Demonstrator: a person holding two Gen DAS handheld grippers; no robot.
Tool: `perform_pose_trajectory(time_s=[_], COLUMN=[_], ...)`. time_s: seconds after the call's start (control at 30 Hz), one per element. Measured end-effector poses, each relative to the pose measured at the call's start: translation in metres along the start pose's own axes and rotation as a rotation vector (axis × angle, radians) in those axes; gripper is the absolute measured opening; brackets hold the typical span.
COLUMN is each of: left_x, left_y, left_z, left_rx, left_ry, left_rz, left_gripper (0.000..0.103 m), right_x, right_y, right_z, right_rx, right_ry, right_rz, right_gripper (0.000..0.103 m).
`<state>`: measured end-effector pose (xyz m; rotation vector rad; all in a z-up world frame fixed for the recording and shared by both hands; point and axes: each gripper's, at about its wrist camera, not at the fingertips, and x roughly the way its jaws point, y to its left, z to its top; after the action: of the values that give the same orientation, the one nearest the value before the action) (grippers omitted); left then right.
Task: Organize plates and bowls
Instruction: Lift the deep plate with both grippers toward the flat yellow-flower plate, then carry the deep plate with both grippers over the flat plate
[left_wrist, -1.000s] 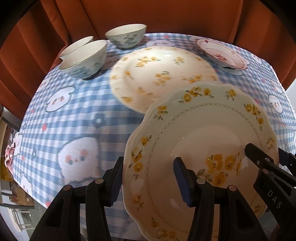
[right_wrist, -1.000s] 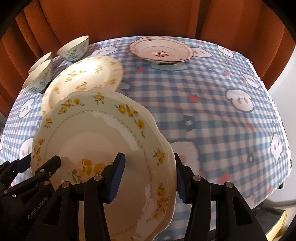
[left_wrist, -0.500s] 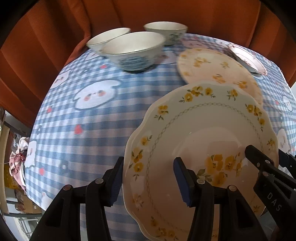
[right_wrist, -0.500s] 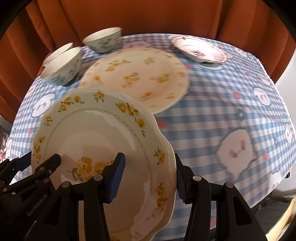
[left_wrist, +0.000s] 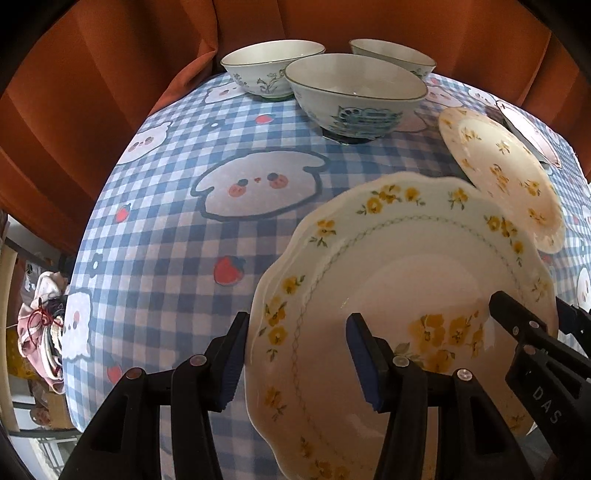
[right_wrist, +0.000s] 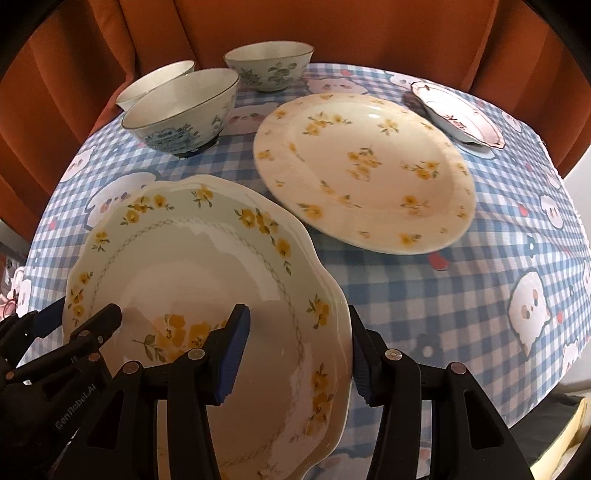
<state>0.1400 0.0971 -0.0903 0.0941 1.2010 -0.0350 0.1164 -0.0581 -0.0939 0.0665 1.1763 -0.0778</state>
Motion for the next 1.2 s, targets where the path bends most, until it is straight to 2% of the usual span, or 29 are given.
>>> perform_pose_trajectory(time_s=[0.27, 0.3, 0.37, 0.47, 0.53, 0.57, 0.63, 0.73, 0.83, 1.03, 1.2], left_x=[0.006, 0.006, 0.005, 0.007, 0.008, 0.008, 0.009, 0.005, -0.002, -0.032, -0.052], left_y=[0.003, 0.002, -0.001, -0.004, 0.000, 0.002, 0.009, 0.016, 0.018, 0.016, 0.015], left_z=[0.013, 0.013, 0.012, 0.010, 0.009, 0.008, 0.008, 0.006, 0.006, 0.006, 0.011], left_rx=[0.018, 0.027, 0.044, 0.049, 0.028, 0.014, -0.016, -0.049, -0.059, -0.083, -0.115], left_ry=[-0.052, -0.053, -0.053, -0.035, -0.022, -0.015, 0.009, 0.025, 0.033, -0.012, -0.068], left_rz=[0.013, 0.011, -0.003, -0.005, 0.012, 0.013, -0.012, -0.042, -0.055, -0.042, -0.072], left_gripper=[0.055, 0.057, 0.069, 0.076, 0.079, 0.081, 0.083, 0.083, 0.083, 0.083, 0.083], right_x=[0.014, 0.016, 0.018, 0.020, 0.017, 0.015, 0.011, 0.004, -0.006, -0.028, -0.048], right_y=[0.007, 0.007, 0.006, 0.007, 0.010, 0.010, 0.010, 0.010, 0.011, 0.009, 0.002], right_z=[0.009, 0.010, 0.010, 0.011, 0.011, 0.011, 0.012, 0.013, 0.013, 0.017, 0.023], right_rx=[0.022, 0.028, 0.038, 0.029, 0.010, 0.004, -0.005, -0.021, -0.046, -0.068, -0.047], right_ry=[0.032, 0.033, 0.042, 0.046, 0.035, 0.026, 0.008, -0.010, -0.029, -0.065, -0.096], right_rz=[-0.019, -0.014, -0.006, 0.000, -0.002, -0.009, -0.014, -0.011, -0.018, 0.009, 0.035], right_gripper=[0.054, 0.054, 0.055, 0.058, 0.070, 0.073, 0.084, 0.091, 0.092, 0.093, 0.093])
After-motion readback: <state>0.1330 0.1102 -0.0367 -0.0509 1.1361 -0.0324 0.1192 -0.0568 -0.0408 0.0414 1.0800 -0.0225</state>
